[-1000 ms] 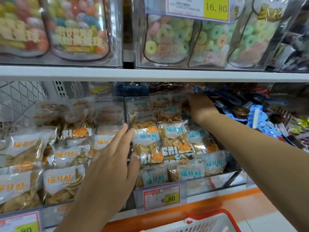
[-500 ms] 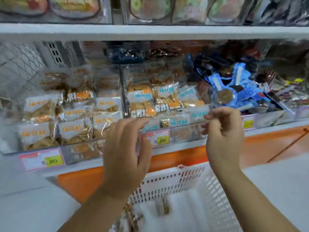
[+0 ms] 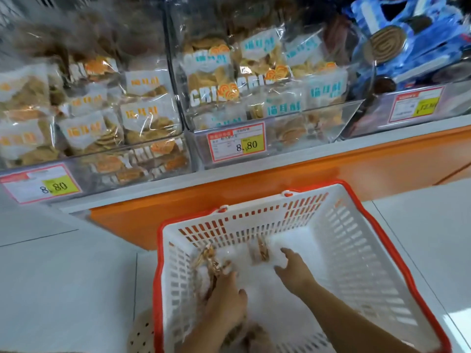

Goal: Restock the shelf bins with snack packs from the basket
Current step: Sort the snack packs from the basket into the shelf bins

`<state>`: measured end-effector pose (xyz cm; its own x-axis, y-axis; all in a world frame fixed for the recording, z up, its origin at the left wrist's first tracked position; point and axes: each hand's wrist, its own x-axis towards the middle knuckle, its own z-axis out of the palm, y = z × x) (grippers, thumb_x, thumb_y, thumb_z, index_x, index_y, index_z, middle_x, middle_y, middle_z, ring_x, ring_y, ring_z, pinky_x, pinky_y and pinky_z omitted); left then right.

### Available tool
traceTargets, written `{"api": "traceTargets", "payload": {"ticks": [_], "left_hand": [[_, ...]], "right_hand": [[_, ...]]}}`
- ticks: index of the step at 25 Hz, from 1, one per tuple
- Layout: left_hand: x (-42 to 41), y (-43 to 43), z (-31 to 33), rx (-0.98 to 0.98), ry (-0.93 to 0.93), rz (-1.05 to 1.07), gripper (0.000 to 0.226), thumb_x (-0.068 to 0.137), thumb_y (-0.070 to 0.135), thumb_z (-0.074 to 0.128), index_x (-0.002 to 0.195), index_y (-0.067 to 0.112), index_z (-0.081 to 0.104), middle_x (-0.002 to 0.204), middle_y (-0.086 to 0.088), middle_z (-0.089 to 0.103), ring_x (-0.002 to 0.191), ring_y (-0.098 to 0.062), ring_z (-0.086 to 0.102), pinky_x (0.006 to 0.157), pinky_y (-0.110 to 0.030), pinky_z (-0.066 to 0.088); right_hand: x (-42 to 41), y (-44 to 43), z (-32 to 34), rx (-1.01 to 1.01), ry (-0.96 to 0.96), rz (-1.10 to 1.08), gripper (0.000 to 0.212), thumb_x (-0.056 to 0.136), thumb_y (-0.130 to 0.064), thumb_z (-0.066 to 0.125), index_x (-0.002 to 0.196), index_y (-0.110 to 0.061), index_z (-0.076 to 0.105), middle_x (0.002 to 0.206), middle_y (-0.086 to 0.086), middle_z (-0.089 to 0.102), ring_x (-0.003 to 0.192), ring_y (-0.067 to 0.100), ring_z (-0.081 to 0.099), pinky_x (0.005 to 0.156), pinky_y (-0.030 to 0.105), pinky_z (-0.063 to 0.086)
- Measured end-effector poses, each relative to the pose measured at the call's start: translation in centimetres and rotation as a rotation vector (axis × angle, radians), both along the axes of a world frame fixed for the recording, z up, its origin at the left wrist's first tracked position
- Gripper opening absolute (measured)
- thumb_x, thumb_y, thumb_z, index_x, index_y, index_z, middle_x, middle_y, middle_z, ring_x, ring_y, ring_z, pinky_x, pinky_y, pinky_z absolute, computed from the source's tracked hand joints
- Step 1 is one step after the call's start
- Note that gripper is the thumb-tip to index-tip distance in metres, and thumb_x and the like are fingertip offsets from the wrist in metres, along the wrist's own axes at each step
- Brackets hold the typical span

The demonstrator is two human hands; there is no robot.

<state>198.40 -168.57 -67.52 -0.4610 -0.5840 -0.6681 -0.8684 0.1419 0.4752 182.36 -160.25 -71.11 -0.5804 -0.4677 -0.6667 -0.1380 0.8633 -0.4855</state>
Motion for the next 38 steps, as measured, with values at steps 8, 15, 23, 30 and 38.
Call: {"api": "traceTargets", "payload": {"ticks": [8,15,23,30,38], "left_hand": [[-0.5,-0.7,-2.7,0.188,0.107,0.237,0.044,0.097,0.017,0.051,0.140,0.021,0.045,0.138,-0.007,0.052,0.116,-0.028,0.059,0.099,-0.049,0.049],[-1.6,-1.6,0.4,0.507,0.148,0.831,0.055,0.098,0.058,0.035,0.119,0.012,0.055,0.095,-0.016,0.072,0.075,-0.029,0.074,0.063,-0.038,0.061],[-1.3,-2.5,5.4,0.855,0.599,0.892,0.032,0.090,0.024,0.067,0.121,0.018,0.061,0.114,-0.017,0.070,0.097,-0.034,0.071,0.070,-0.039,0.060],[-1.4,-0.8,8.9,0.901,0.908,0.773,0.049,0.086,-0.012,0.056,0.125,0.018,0.063,0.122,-0.010,0.068,0.112,-0.029,0.066,0.077,-0.037,0.059],[-0.3,1.0,10.4,0.754,0.790,0.571,0.032,0.086,0.014,0.070,0.114,0.028,0.068,0.111,-0.006,0.073,0.106,-0.029,0.068,0.090,-0.046,0.055]], "right_hand": [[0.7,-5.8,-3.6,0.165,-0.088,-0.157,0.058,0.085,-0.058,0.057,0.128,-0.020,0.047,0.123,0.009,0.058,0.115,0.030,0.054,0.097,0.042,0.048],[2.3,-2.7,0.2,-0.356,-0.281,-0.347,0.045,0.078,-0.023,0.078,0.111,-0.010,0.051,0.105,0.008,0.059,0.095,0.023,0.062,0.072,0.028,0.054],[3.1,1.0,7.4,-0.668,-0.186,-0.096,0.037,0.081,0.003,0.070,0.102,-0.027,0.068,0.117,-0.011,0.066,0.115,0.018,0.059,0.095,0.031,0.050],[2.7,3.6,11.6,-0.767,-0.653,-0.471,0.030,0.095,-0.022,0.060,0.125,-0.020,0.059,0.116,0.013,0.067,0.098,0.035,0.069,0.087,0.045,0.057],[3.5,4.7,13.5,-0.761,-0.320,-0.494,0.024,0.090,-0.019,0.067,0.112,-0.017,0.059,0.104,0.003,0.073,0.091,0.017,0.071,0.075,0.029,0.053]]}}
